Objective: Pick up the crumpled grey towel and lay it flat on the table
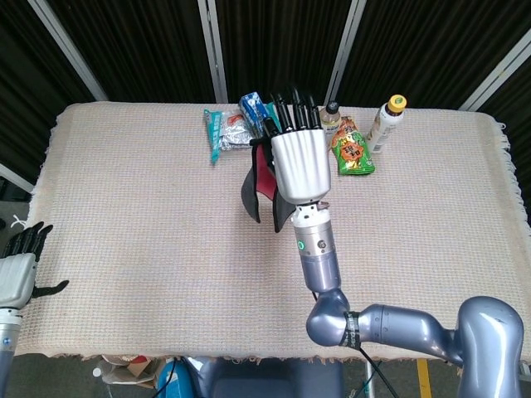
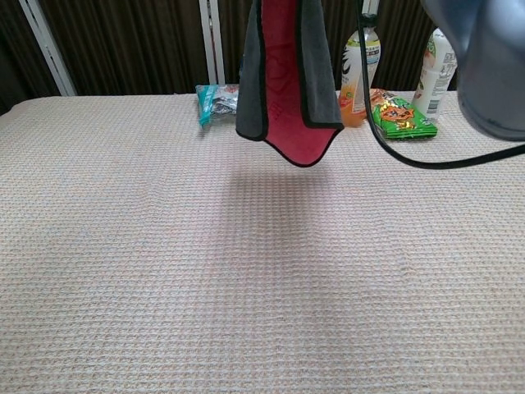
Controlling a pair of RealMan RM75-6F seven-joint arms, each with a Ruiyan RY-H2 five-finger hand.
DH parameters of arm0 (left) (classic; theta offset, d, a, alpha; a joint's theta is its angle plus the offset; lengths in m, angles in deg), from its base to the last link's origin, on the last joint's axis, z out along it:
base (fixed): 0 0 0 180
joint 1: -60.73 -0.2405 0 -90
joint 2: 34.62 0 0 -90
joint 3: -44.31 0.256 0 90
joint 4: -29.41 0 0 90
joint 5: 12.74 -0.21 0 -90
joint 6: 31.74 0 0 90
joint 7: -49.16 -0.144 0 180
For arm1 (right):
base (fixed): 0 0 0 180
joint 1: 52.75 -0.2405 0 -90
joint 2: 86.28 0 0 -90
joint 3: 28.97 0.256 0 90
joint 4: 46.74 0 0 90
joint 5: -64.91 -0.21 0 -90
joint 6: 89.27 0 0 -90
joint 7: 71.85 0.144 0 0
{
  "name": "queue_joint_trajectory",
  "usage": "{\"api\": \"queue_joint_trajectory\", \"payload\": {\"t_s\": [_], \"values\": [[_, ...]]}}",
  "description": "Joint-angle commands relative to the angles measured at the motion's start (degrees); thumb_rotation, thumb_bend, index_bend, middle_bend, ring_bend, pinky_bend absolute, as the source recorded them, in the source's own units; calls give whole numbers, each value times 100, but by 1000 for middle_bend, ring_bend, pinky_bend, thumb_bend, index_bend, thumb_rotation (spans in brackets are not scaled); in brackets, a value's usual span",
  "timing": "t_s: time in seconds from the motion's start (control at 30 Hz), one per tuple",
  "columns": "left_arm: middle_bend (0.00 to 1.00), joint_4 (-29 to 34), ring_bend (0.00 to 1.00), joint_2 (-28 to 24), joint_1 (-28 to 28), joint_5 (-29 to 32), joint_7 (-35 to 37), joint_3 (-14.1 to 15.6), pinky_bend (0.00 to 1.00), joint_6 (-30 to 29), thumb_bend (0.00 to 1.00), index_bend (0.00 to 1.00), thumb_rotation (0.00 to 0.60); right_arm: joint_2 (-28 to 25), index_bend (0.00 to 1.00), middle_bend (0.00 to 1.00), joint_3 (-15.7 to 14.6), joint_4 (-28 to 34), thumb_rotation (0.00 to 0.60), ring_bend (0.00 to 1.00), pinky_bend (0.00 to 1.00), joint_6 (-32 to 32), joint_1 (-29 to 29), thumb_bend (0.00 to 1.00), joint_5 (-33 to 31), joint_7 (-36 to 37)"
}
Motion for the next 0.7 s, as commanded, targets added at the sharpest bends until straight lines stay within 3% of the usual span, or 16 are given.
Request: {"api": "queue_joint_trajectory", "payload": {"t_s": [0.03,0.2,0.4,0.7], "values": [[0,10,0,127,63,56,-8,-145,18,-91,0,0,600,71,687,255,-13,-45,600,130,188,-34,-97,568,-77,-47],[0,-92,0,552,320,52,90,-507,18,-242,0,0,600,172,687,255,-41,-131,600,131,188,-88,-247,568,-221,-148],[0,-377,0,941,773,-187,69,-727,18,-147,0,0,600,286,687,255,-84,-241,600,130,188,-152,-425,568,-348,-330],[0,-696,0,1055,1509,-732,12,-696,19,439,52,0,600,377,688,255,-85,-427,600,131,188,-217,-656,568,-526,-493]]}}
